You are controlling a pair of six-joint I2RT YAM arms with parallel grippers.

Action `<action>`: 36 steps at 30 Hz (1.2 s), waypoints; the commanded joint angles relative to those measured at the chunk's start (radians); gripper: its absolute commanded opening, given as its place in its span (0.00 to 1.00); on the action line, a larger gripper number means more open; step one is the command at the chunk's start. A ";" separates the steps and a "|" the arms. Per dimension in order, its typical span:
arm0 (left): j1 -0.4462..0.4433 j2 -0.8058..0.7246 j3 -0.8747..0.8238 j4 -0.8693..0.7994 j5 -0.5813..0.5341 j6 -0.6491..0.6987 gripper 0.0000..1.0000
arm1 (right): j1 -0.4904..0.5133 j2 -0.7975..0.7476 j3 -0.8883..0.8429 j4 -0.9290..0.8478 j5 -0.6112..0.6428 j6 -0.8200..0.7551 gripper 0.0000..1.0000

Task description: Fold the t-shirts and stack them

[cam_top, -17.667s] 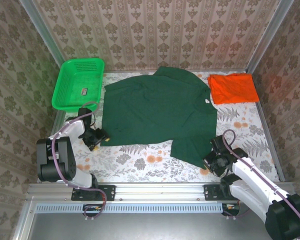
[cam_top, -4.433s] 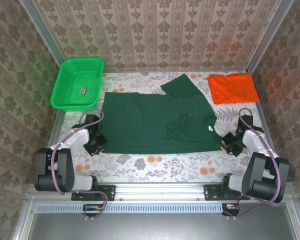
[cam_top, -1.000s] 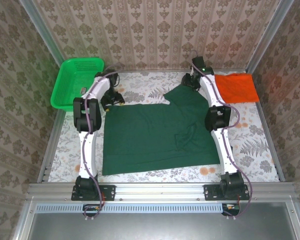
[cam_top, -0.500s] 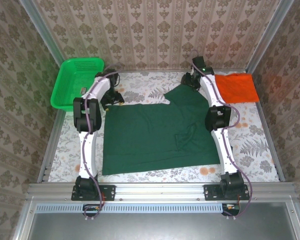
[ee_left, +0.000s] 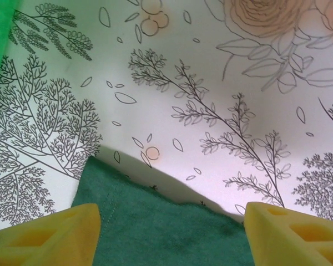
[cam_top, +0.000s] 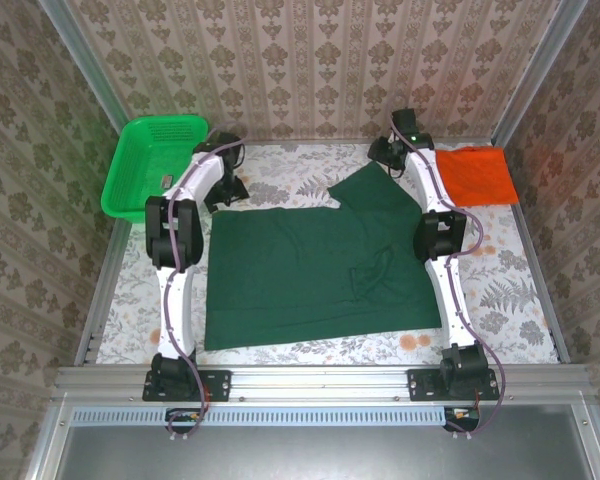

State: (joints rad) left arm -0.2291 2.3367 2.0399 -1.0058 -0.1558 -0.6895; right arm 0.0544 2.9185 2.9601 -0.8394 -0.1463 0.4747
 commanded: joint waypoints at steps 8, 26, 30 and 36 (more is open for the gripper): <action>0.035 0.052 0.022 -0.022 0.090 -0.045 0.60 | -0.005 0.040 -0.004 0.012 -0.062 0.080 0.48; 0.038 0.062 -0.020 -0.015 0.091 -0.042 0.37 | -0.005 0.070 -0.005 -0.010 -0.137 0.075 0.36; 0.034 0.060 -0.007 -0.016 0.088 -0.024 0.26 | -0.007 0.074 -0.006 -0.013 -0.139 0.076 0.33; 0.027 0.060 0.009 -0.029 0.076 0.007 0.19 | -0.007 0.076 -0.006 -0.003 -0.151 0.074 0.23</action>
State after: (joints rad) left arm -0.1955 2.3871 2.0399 -1.0100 -0.0784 -0.7071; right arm 0.0406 2.9551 2.9601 -0.8360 -0.2592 0.5510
